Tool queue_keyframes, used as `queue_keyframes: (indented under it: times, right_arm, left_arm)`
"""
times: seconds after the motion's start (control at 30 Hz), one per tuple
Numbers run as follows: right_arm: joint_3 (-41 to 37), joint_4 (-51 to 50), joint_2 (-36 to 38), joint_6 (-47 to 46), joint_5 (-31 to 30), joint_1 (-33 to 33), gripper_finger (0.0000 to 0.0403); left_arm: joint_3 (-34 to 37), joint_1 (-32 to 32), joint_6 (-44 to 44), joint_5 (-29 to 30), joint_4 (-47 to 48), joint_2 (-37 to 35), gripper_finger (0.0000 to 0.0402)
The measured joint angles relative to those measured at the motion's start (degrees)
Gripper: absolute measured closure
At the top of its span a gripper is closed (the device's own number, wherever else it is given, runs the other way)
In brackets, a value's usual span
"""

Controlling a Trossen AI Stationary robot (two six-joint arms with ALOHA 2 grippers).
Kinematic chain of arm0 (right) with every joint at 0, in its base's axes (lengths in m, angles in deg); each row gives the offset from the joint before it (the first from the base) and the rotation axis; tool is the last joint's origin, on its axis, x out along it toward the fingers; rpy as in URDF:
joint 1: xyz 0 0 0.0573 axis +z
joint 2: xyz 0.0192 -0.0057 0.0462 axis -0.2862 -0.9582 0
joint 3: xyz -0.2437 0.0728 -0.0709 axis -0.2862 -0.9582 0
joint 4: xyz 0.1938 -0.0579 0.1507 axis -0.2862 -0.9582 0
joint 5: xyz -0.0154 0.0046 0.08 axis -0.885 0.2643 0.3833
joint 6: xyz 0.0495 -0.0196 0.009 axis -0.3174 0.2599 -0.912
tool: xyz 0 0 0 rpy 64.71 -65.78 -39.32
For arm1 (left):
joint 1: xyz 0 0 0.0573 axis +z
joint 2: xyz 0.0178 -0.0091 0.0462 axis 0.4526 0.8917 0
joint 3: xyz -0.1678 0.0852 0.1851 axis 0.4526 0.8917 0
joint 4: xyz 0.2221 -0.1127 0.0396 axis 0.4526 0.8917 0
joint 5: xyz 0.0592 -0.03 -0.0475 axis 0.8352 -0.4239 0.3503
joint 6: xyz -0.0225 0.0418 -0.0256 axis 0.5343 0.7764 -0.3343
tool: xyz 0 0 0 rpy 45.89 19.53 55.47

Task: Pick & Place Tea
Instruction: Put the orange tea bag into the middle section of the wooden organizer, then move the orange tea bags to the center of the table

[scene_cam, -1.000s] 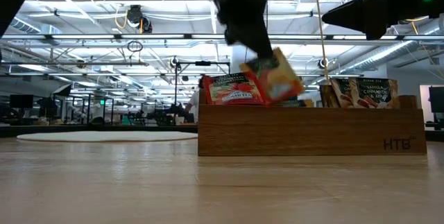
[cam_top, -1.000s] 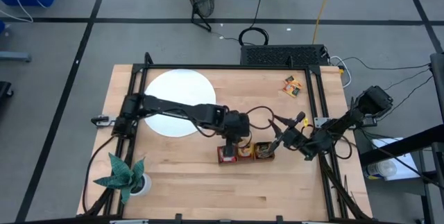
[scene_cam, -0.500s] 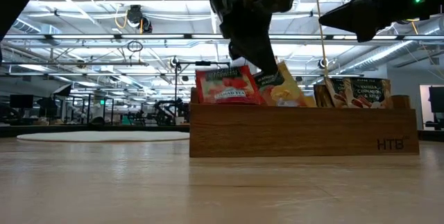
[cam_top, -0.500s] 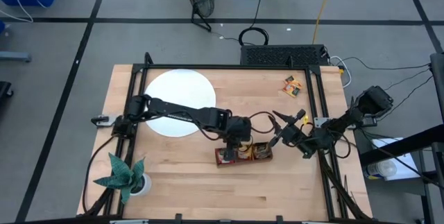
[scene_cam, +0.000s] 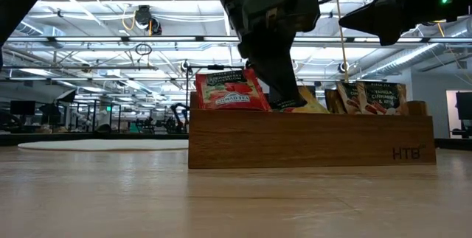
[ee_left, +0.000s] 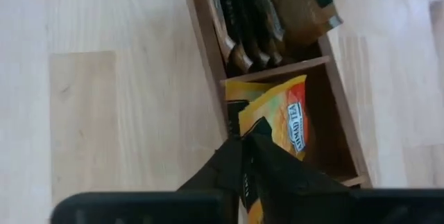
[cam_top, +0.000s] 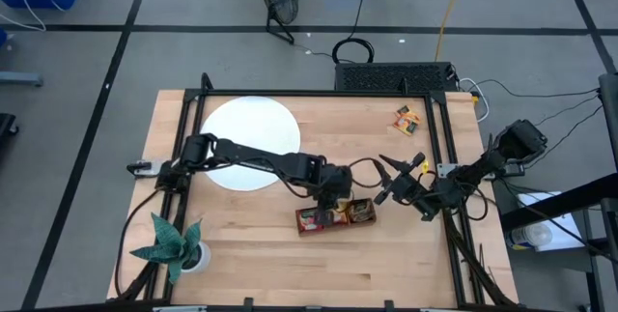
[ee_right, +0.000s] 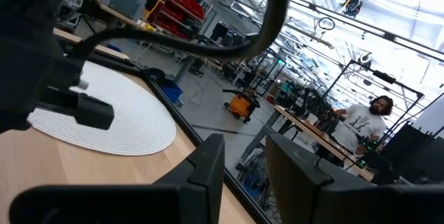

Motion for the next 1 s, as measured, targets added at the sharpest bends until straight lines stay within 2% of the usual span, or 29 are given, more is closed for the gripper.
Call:
queue_keyframes:
  times: [0.3,0.47,0.57,0.63,0.7,0.77,0.87,1.0]
  right_arm:
    - [0.0,0.0,0.0,-0.1,-0.1,0.0,0.0310]
    - [0.0,0.3,0.0,0.9,-0.5,0.0,0.0310]
    - [0.0,0.9,0.0,0.0,-4.8,-0.2,0.0310]
    - [0.0,1.5,0.1,-1.8,-10.7,-1.3,0.0310]
    - [-0.2,1.5,0.6,-1.8,-15.4,-2.6,0.0310]
    - [-1.2,1.5,1.5,-2.4,-15.0,-3.3,0.0310]
    - [-0.9,1.8,4.7,-1.5,-15.0,-6.4,0.0310]
    - [-1.1,1.7,10.9,0.6,-15.2,-14.3,0.0313]
  left_arm:
    - [-0.1,0.0,0.2,1.4,-0.7,-0.7,0.0313]
    - [-4.7,0.1,3.6,4.1,3.7,-2.0,0.0299]
    - [-5.8,-0.2,5.4,4.6,1.7,-5.4,0.0301]
    - [-4.0,-0.7,8.7,5.1,-2.0,-8.5,0.0306]
    - [-0.3,-1.1,11.1,4.7,-6.6,-12.1,0.0308]
    - [5.2,-1.1,12.5,3.8,-12.0,-16.4,0.0309]
    - [16.8,0.1,13.5,4.2,-23.7,-23.2,0.0309]
    - [34.4,2.9,11.8,4.7,-43.4,-30.0,0.0309]
